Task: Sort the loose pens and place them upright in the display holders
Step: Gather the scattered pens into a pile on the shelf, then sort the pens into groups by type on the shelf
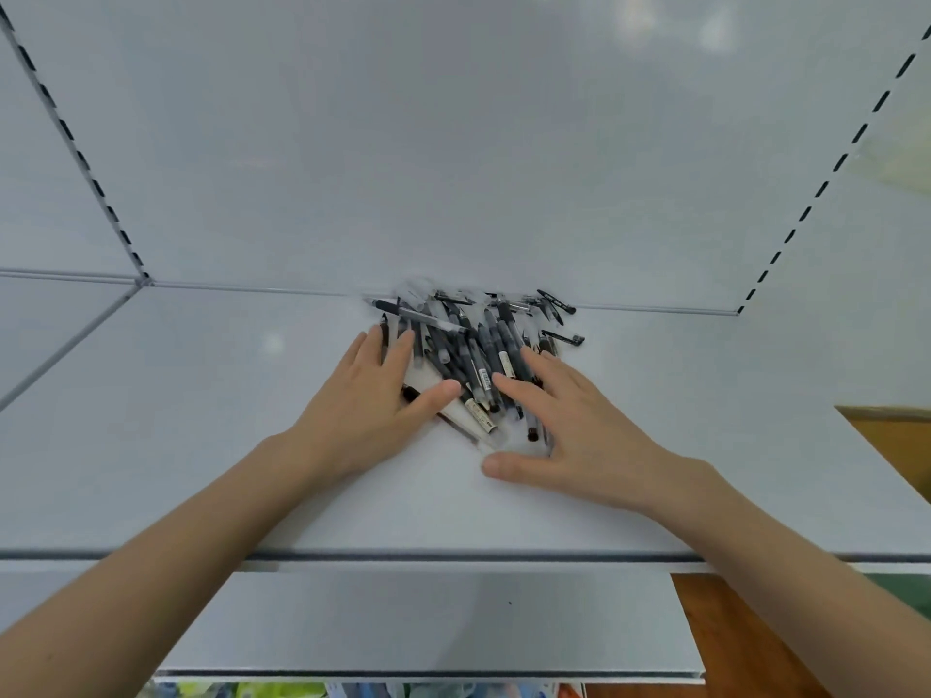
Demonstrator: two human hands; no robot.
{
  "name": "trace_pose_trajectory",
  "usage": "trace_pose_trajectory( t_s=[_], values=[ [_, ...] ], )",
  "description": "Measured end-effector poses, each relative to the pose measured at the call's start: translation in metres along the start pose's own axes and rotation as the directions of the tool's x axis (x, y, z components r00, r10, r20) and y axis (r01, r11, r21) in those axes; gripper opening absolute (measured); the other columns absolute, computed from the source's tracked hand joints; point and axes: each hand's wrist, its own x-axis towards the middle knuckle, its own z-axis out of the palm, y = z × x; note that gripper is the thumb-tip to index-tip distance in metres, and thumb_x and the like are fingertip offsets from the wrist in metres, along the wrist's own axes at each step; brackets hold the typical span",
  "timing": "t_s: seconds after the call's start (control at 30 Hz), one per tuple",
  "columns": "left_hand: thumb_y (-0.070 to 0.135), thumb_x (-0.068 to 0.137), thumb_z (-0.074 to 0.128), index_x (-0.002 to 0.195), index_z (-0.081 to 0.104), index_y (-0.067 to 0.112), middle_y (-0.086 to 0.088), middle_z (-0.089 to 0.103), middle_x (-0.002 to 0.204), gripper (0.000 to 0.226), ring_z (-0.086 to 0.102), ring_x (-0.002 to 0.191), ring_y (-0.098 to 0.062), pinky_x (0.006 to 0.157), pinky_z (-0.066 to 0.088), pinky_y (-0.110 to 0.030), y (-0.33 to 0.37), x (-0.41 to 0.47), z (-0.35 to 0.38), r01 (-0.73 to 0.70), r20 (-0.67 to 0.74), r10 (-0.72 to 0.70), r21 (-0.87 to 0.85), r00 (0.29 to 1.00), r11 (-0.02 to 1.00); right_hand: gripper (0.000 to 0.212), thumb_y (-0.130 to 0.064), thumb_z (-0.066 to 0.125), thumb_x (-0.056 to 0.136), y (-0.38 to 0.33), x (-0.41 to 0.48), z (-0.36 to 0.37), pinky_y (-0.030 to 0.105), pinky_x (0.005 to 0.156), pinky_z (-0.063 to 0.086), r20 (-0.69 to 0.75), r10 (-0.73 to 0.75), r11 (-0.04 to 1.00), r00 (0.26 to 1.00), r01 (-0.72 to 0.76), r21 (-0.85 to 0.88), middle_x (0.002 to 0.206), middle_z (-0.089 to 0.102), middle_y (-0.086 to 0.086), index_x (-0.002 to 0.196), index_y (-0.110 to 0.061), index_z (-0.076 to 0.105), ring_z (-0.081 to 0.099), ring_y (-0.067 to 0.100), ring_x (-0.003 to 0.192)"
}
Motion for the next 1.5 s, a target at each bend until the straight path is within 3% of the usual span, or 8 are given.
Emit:
trace_pose_trajectory(
  t_s=[0.27,0.4,0.57,0.7,0.9,1.1,1.33,1.5],
  values=[
    [0.057,0.089,0.027,0.147,0.012,0.015,-0.009,0.009,0.156,0.073,0.002,0.145,-0.020,0.116,0.006,-0.031,-0.007,0.008,0.005,-0.017,0.005,0.017,0.022,1.000,1.000,0.053,-0.045,0.037,0.094,-0.015,0.021,0.016,0.040,0.118,0.008,-0.174,0.116,0.993,0.978,-0.115,0.017,0.157,0.007,0.012,0.142,-0.024,0.028,0.001,0.025,0.145],
    [0.037,0.095,0.035,0.105,0.045,0.009,0.001,0.044,0.100,0.032,0.043,0.100,-0.020,0.078,0.027,-0.022,-0.005,0.009,-0.001,-0.087,-0.136,0.060,-0.202,0.989,0.975,0.057,-0.045,0.041,0.094,-0.013,0.015,0.008,0.031,0.116,0.002,-0.190,0.115,0.991,0.975,-0.100,0.085,0.157,0.005,0.007,0.144,-0.023,0.026,-0.001,0.020,0.145],
    [0.019,0.094,0.040,0.080,0.039,0.006,-0.018,0.046,0.099,0.019,0.046,0.092,-0.036,0.079,0.034,-0.036,-0.015,0.011,-0.008,0.053,-0.236,-0.051,0.003,0.970,0.999,0.052,-0.043,0.044,0.093,-0.005,-0.003,-0.002,0.018,0.109,0.007,-0.240,0.092,0.995,0.966,-0.082,0.054,0.155,0.014,0.002,0.141,-0.024,0.035,0.009,0.014,0.143],
    [0.023,0.093,0.044,0.091,0.058,-0.006,-0.021,0.049,0.099,0.032,0.051,0.091,-0.036,0.077,0.037,-0.035,-0.025,0.021,-0.017,0.157,-0.259,-0.125,0.104,0.958,0.982,0.041,-0.034,0.051,0.092,-0.005,-0.004,0.004,0.011,0.098,0.013,-0.332,0.036,0.999,0.943,-0.029,0.026,0.148,0.033,0.004,0.130,-0.019,0.052,0.024,0.017,0.138],
    [0.025,0.088,0.052,0.088,0.062,0.002,-0.015,0.063,0.091,0.026,0.057,0.087,-0.034,0.066,0.037,-0.029,-0.023,0.030,-0.025,0.183,-0.174,-0.162,0.109,0.971,0.977,0.028,-0.030,0.057,0.079,-0.014,0.011,0.019,0.029,0.084,0.039,-0.432,-0.077,0.997,0.898,0.064,-0.046,0.106,0.066,0.012,0.093,-0.010,0.072,0.059,0.034,0.104],
    [0.018,0.081,0.054,0.067,0.046,0.006,-0.007,0.048,0.065,0.020,0.046,0.067,-0.028,0.055,0.033,-0.026,-0.030,0.025,-0.037,0.250,-0.150,-0.228,0.145,0.962,0.957,0.024,-0.031,0.055,0.088,-0.015,0.020,0.012,0.027,0.079,0.040,-0.385,-0.079,0.997,0.920,0.076,-0.025,0.098,0.065,0.003,0.091,-0.015,0.072,0.053,0.024,0.097],
    [0.014,0.082,0.054,0.084,0.059,-0.002,-0.013,0.059,0.077,0.017,0.054,0.072,-0.031,0.064,0.045,-0.035,-0.039,0.004,-0.044,0.277,-0.210,-0.299,-0.128,0.931,0.952,0.020,-0.022,0.051,0.092,-0.030,0.080,-0.026,0.032,0.080,0.046,-0.364,-0.055,0.988,0.930,0.102,0.112,0.089,0.067,0.004,0.091,-0.009,0.067,0.057,0.018,0.082],
    [0.015,0.082,0.054,0.083,0.053,0.005,-0.004,0.054,0.074,0.010,0.049,0.058,-0.019,0.044,0.040,-0.026,-0.043,-0.002,-0.038,0.271,-0.218,-0.341,-0.293,0.914,0.917,0.021,-0.021,0.051,0.091,-0.035,0.136,-0.026,0.032,0.081,0.045,-0.274,-0.017,0.996,0.961,0.041,0.083,0.103,0.066,0.008,0.098,-0.006,0.066,0.060,0.024,0.095]
  ],
)
